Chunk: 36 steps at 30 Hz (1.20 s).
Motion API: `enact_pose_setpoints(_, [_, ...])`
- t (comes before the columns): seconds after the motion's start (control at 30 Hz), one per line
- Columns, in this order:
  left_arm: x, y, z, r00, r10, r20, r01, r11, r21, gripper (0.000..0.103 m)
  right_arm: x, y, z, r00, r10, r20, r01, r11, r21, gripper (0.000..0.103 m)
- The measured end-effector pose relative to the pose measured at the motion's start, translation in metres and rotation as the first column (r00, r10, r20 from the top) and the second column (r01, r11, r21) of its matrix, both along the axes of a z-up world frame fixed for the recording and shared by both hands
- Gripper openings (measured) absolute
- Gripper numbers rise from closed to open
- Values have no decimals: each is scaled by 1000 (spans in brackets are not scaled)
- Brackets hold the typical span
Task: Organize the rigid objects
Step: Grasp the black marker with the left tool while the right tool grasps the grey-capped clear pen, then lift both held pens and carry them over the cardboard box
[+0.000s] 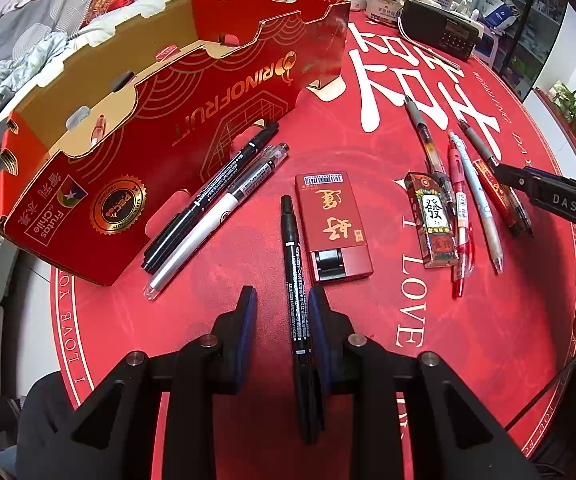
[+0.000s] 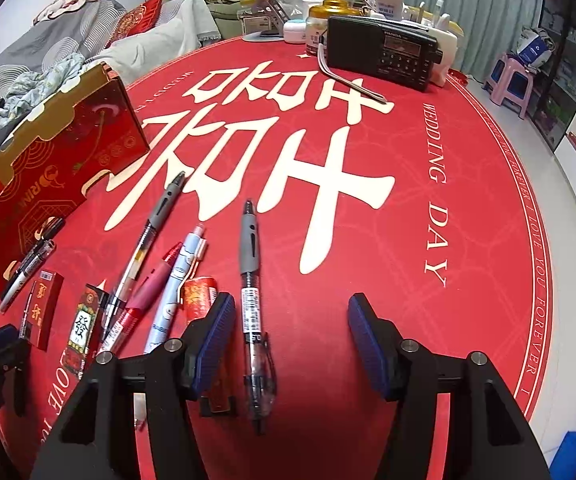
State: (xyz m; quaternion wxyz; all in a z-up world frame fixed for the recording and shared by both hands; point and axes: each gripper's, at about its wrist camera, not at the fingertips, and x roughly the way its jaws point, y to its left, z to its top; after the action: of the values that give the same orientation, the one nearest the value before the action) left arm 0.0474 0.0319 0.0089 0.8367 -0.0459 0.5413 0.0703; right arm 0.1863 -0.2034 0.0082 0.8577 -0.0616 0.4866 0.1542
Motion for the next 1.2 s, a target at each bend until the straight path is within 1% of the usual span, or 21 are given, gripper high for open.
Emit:
enact_pose_setpoints(0.03, [0,0,0,1000,0,0,0,1000,1,29,0,1,-1,1000,5,-4,-5,1000,-2,57])
enact_pose_setpoints(0.07, [0,0,0,1000,1,0,-1,1000,4,29,0,2,-2,1000,9,-6,-9,1000,-9,56])
enact_pose_setpoints(0.3, [-1,-1,0,1000,5,2,-5,1000,7,29,5,18,-2,999,50,-1,-50,997,-52,56])
enact_pose_setpoints(0.43, [0,-1,0,1000,5,3,-5,1000,7,29,6,25,-1,998,68,-17,-69,996,-62,45])
enact_pose_setpoints(0.73, [0,-1,0,1000,6,-1,-6,1000,7,29,9,27,-1,997,50,-56,-54,996,-70,45])
enact_pose_setpoints(0.8, [1,-1,0,1000,-5,-9,5,1000,6,28,10,27,0,996,52,-67,-56,996,-67,41])
enact_pose_setpoints(0.87, [2,0,0,1000,-13,-17,13,1000,-8,25,9,30,1,995,62,-78,-67,995,-68,25])
enact_pose_setpoints(0.9, [3,0,0,1000,-20,-19,19,1000,-12,22,8,31,1,994,66,-82,-71,995,-68,21])
enact_pose_setpoints(0.93, [3,-1,0,999,-27,-21,27,1000,-12,16,6,31,1,994,66,-88,-72,995,-67,13])
enact_pose_setpoints(1.0, [3,-6,0,998,-55,-25,55,998,2,10,3,29,1,993,61,-98,-67,996,-57,11])
enact_pose_setpoints(1.07, [3,-7,0,998,-64,-28,64,998,3,9,-1,28,2,993,59,-104,-64,997,-50,11])
enact_pose_setpoints(1.13, [3,-2,1,998,-50,-35,49,998,-27,9,-7,25,2,992,52,-111,-57,997,-43,11])
enact_pose_setpoints(1.2, [0,1,1,998,-50,-38,48,998,-28,9,-14,20,2,992,38,-117,-42,999,-30,11])
